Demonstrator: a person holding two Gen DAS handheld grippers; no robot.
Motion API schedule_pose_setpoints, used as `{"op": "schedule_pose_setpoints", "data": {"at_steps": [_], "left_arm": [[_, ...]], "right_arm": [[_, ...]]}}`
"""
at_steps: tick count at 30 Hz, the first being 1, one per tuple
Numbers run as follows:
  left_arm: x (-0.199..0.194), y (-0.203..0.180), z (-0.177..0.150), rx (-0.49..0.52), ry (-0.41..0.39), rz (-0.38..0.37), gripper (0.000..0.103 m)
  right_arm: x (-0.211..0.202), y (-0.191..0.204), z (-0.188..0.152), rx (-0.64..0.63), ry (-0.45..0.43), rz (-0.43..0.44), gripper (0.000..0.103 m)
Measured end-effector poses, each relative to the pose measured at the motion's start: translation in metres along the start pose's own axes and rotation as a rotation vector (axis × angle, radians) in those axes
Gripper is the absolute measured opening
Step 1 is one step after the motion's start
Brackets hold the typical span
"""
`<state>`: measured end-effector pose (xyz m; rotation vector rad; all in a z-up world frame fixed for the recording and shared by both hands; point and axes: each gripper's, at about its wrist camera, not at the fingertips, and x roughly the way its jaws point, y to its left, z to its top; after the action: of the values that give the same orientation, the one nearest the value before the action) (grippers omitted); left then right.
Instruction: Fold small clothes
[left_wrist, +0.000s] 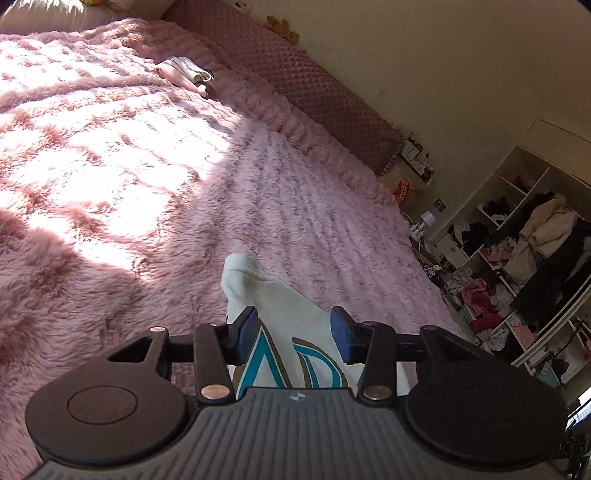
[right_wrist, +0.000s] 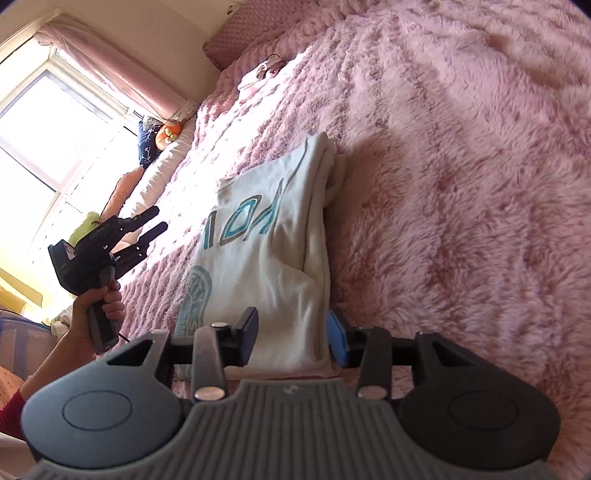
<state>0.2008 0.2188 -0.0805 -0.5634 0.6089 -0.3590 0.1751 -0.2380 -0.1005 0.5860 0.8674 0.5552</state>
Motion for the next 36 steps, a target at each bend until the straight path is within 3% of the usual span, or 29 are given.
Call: {"op": "schedule_pose_setpoints", "data": {"at_steps": [2,4,8,12,15,21,27,29,33,36], "left_arm": [[-0.015,-0.025,-0.025,0.04,0.046,-0.009,0.054],[-0.022,-0.042,-0.051,0.053,0.084,-0.027,0.055],[-0.018,-0.052,-0.094,0.02,0.145,-0.043,0.055],[-0.007,-0.04,-0.116,-0.034,0.137,-0.008,0.055],[-0.004,-0.023,-0.13,-0.107,0.126,-0.011,0.054],[0.001,-0.003,-0.137,-0.184,0.119,-0.039,0.048],[0.003,-0.012,-0.133,-0.181,0.116,-0.008,0.05],[-0.003,-0.024,-0.13,-0.182,0.098,0.002,0.055],[-0.021,-0.06,-0.116,-0.111,0.072,0.099,0.067],[-0.038,-0.09,-0.112,-0.032,0.055,0.189,0.073]], "right_arm": [[-0.004,0.023,-0.001,-0.073,-0.067,-0.01,0.06],[0.0,0.048,-0.001,-0.157,-0.122,-0.016,0.06],[0.014,0.067,-0.003,-0.226,-0.148,-0.014,0.059],[0.047,0.073,-0.005,-0.283,-0.143,-0.087,0.059],[0.067,0.059,-0.013,-0.257,-0.098,-0.158,0.058],[0.079,0.027,-0.028,-0.172,-0.058,-0.168,0.055],[0.08,0.033,-0.024,-0.182,-0.043,-0.184,0.056],[0.076,0.041,-0.02,-0.16,-0.051,-0.201,0.062],[0.057,0.062,-0.015,-0.09,-0.084,-0.256,0.073],[0.034,0.09,-0.017,-0.121,-0.14,-0.299,0.082]]}}
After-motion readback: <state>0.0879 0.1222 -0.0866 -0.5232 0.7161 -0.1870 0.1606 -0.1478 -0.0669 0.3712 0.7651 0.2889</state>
